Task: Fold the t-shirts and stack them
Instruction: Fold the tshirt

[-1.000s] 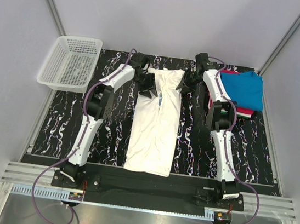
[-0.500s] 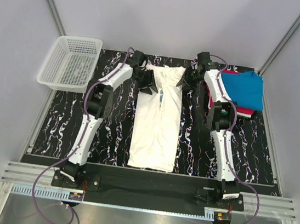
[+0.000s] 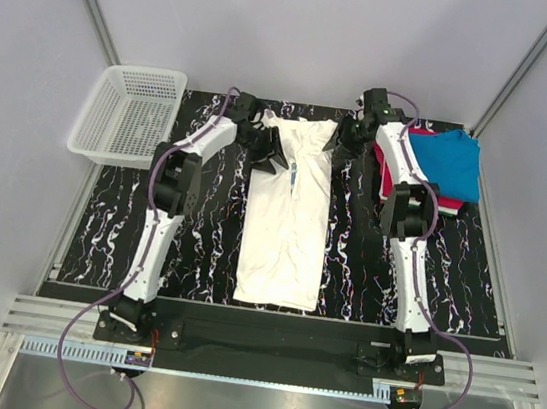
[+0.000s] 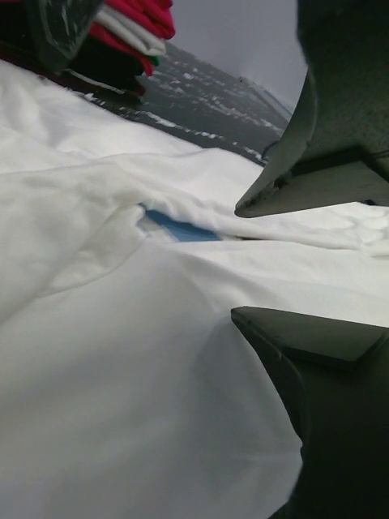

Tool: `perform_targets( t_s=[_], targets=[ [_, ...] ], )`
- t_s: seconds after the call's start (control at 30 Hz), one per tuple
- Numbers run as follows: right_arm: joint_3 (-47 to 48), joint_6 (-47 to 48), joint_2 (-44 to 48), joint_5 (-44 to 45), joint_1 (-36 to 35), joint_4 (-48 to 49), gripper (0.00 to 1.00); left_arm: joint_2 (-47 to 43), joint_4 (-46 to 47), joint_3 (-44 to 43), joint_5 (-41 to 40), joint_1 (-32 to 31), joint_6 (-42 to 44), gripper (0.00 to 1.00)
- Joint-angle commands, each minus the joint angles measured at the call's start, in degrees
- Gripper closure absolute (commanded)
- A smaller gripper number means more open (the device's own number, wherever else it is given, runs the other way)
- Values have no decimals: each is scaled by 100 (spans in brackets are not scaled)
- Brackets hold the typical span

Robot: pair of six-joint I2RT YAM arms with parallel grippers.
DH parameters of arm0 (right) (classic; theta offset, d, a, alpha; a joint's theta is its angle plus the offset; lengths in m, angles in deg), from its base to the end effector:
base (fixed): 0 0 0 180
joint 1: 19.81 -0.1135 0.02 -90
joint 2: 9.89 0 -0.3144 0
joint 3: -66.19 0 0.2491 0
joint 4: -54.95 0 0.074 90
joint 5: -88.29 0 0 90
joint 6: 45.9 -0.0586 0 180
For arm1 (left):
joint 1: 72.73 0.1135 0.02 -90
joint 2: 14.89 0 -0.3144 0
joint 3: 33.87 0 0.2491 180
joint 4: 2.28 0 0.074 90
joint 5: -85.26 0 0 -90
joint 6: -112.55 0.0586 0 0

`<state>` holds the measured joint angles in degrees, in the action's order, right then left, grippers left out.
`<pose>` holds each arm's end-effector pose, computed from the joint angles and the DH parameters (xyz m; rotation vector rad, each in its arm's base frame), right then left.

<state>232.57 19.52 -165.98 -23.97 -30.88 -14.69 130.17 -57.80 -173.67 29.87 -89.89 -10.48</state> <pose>0.6021 0.1404 0.1751 0.1704 2.6581 0.7213 0.5496 -0.2045 0.1640 -0.1577 2.7419 -1.0750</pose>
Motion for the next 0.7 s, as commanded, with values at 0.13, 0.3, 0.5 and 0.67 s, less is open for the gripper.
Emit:
perform_targets(
  t_s=[0.13, 0.3, 0.5, 0.67],
  targets=[
    [-126, 50, 2361, -726, 44, 112, 48, -2269, 854, 1256, 1356, 3, -159, 47],
    [-1608, 49, 3504, -700, 17, -467, 47, -3648, 818, 2702, 1268, 12, -221, 47],
    [-5553, -143, 6234, -674, -368, 111, 47, -5925, 661, 5403, 609, 3, -98, 46],
    [-8175, -1020, 7706, -736, -922, 560, 47, -7251, 634, 7203, 406, -23, -387, 45]
  ],
)
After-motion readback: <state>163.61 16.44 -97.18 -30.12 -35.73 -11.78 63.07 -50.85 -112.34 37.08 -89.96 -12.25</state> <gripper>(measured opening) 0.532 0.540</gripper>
